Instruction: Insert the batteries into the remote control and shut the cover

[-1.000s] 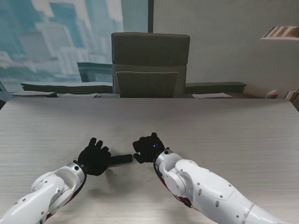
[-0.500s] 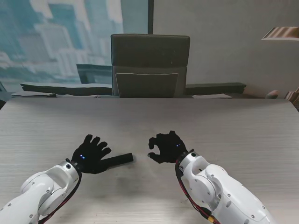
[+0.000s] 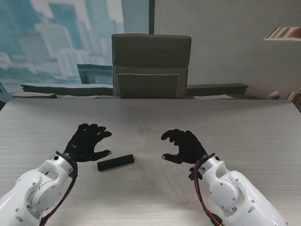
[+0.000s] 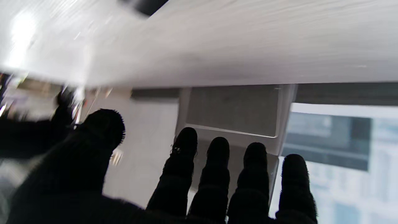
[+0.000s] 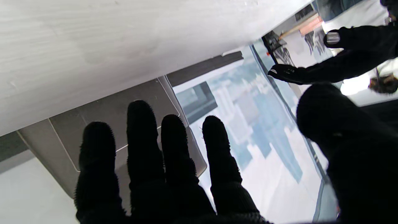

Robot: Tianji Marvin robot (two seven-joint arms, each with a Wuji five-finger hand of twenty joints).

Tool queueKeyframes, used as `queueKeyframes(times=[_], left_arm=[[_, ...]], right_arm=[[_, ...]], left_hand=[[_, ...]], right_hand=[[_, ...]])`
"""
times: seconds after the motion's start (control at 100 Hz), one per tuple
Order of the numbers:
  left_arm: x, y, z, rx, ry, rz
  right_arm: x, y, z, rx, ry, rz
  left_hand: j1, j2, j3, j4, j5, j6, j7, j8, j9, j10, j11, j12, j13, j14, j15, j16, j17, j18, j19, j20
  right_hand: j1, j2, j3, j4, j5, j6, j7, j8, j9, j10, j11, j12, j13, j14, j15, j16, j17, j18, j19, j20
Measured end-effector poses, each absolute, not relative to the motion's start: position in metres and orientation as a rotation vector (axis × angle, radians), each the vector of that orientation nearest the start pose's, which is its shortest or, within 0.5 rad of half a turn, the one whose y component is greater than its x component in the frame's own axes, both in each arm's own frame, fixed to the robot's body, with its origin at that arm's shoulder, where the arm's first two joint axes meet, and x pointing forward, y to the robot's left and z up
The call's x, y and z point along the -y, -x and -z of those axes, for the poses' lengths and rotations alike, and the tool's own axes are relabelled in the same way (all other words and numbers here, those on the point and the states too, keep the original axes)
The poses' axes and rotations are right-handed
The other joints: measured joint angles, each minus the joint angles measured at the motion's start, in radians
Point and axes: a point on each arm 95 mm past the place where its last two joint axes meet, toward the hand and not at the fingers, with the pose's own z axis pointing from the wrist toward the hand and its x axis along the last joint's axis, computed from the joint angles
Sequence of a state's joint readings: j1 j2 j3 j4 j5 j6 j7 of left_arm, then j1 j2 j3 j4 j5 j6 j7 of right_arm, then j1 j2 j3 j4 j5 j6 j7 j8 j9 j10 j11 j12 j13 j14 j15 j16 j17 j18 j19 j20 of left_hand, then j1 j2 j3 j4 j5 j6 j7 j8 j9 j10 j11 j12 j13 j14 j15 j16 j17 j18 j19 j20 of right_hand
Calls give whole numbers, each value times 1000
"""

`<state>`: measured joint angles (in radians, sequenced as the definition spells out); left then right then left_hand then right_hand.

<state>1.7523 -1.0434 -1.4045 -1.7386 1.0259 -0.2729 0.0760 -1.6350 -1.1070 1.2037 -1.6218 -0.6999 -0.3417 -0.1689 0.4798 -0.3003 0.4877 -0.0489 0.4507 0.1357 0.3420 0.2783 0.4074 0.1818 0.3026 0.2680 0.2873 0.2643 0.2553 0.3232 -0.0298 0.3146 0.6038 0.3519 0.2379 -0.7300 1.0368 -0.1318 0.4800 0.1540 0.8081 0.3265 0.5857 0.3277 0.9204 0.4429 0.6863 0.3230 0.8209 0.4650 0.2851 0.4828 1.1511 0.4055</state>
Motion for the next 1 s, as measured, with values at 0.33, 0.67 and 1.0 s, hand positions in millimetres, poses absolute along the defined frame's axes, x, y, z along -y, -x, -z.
queueKeyframes(times=[0.33, 0.67, 1.0], left_arm=[[-37, -364, 281, -1478, 1221, 2042], [-35, -352, 288, -1497, 1168, 2177], [-33, -349, 288, -1510, 1199, 2205]], right_arm=[[-12, -367, 298, -1262, -1257, -2211], [-9, -352, 300, -1148, -1334, -2248], [-7, -356, 290, -1096, -1270, -2327]], left_hand=[[70, -25, -203, 0, -22, 11, -144, -10, -60, 25, -91, -25, -45, 19, -67, -14, 0, 9, -163, 27], [72, -40, -202, 0, -84, 15, -215, -20, -87, 36, -105, -26, -45, 34, -82, -14, 14, 14, -216, 53], [81, -40, -181, 0, -84, 25, -227, -24, -87, 37, -105, -26, -30, 35, -77, -13, 26, 15, -217, 76]], right_hand=[[-62, -121, 69, -39, -126, 22, 1, -13, -102, -20, -113, -39, -79, 0, -248, -99, -49, 3, -206, -53], [-89, -121, 71, -39, -110, 32, 8, -26, -99, -20, -113, -39, -78, 0, -249, -99, -39, 4, -232, -53], [-89, -119, 71, -39, -72, 46, 7, -28, -98, -20, -113, -39, -78, 0, -229, -99, -38, 7, -233, -26]])
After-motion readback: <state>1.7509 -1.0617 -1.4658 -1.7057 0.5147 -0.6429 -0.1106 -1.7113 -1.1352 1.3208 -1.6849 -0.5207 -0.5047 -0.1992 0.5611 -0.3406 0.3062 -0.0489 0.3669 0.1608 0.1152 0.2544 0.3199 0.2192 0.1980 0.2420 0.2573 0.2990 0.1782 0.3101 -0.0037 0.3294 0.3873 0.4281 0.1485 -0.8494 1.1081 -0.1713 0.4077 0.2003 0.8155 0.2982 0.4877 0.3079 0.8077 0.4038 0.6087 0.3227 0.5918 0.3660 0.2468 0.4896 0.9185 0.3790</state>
